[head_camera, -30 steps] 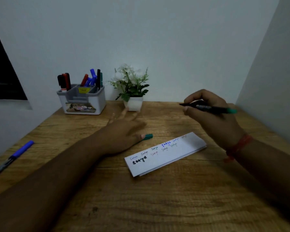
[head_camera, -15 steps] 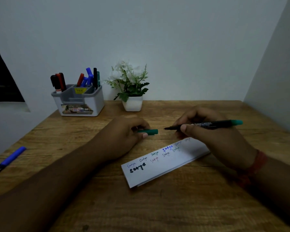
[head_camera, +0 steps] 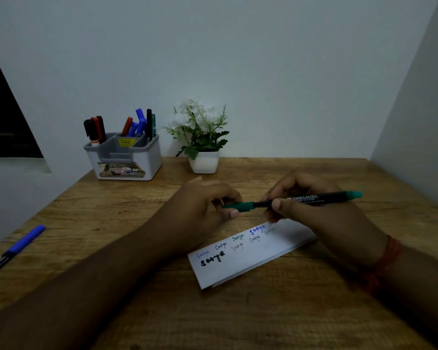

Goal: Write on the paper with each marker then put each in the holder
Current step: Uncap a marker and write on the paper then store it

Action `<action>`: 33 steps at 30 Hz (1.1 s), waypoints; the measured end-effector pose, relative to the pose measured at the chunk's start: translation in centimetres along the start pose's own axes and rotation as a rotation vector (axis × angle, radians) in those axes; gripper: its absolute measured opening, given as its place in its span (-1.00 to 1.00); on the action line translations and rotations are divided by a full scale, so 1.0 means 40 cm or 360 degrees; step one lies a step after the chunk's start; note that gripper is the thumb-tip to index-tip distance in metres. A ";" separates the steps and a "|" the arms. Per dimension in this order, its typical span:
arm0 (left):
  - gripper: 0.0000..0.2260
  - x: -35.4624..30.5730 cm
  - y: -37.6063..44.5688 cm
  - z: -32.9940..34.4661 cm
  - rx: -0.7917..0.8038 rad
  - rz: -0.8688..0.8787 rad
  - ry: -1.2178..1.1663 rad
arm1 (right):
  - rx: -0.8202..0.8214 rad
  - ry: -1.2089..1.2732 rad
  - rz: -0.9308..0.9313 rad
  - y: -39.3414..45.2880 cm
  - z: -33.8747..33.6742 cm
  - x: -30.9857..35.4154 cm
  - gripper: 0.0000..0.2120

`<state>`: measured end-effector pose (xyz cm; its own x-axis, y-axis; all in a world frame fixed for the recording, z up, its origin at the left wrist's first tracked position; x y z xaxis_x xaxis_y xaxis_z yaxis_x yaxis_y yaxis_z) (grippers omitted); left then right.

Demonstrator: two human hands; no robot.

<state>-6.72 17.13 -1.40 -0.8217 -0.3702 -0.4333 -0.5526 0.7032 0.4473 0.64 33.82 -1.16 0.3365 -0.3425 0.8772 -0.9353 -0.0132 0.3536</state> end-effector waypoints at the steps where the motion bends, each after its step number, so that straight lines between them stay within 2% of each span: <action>1: -0.84 -0.004 0.000 -0.001 -0.0008 0.0017 -0.0008 | 0.0013 0.0005 0.0008 -0.001 0.004 -0.002 -0.87; 4: -0.85 -0.009 0.003 0.003 -0.0009 0.0031 -0.0018 | -0.0010 -0.0067 0.0028 0.003 0.004 -0.012 -0.96; 8: -0.86 -0.021 0.007 0.008 -0.0011 0.0062 -0.0031 | 0.0005 0.0015 0.0049 0.004 0.022 -0.022 -0.94; 12: -0.85 -0.027 0.008 0.001 -0.0110 0.0048 0.0013 | -0.0059 0.0144 -0.0034 0.003 0.033 -0.016 -0.92; 17: -0.88 -0.045 0.006 0.004 -0.0220 0.0050 0.0074 | -0.0130 0.0215 0.0005 0.001 0.033 -0.028 -0.92; 22: -0.84 -0.048 0.020 -0.016 -0.0305 -0.0014 0.0033 | -0.0193 0.0312 0.0071 0.031 0.018 -0.020 -0.77; 25: -0.70 -0.038 0.018 -0.045 -0.0268 -0.0051 0.0215 | -0.0264 0.0399 0.0153 0.051 0.018 -0.017 -0.83; 27: -0.50 0.002 0.013 -0.057 -0.0107 -0.0191 0.0487 | -0.0281 0.0361 0.0185 0.068 0.026 -0.008 -0.81; 30: -0.30 0.080 -0.006 -0.083 0.0111 -0.0418 0.0793 | -0.0197 0.0251 0.0247 0.111 0.067 0.017 -0.82; 33: -0.23 0.145 -0.038 -0.131 0.0140 -0.0558 0.0992 | -0.0049 0.0118 0.0315 0.162 0.128 0.041 -0.85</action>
<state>-11.37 10.72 -0.49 -0.5388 -0.8424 -0.0009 -0.8070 0.5159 0.2876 -5.44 28.37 0.93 0.1549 -0.2653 0.9516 -0.9805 0.0763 0.1809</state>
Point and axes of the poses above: each hand's wrist, its own y-axis towards the middle knuckle, its own z-axis out of the palm, x = y × z, the point moved 8 cm from there along y, towards the middle knuckle, and after that the axes turned 3 degrees about x, right-handed, at the moved point
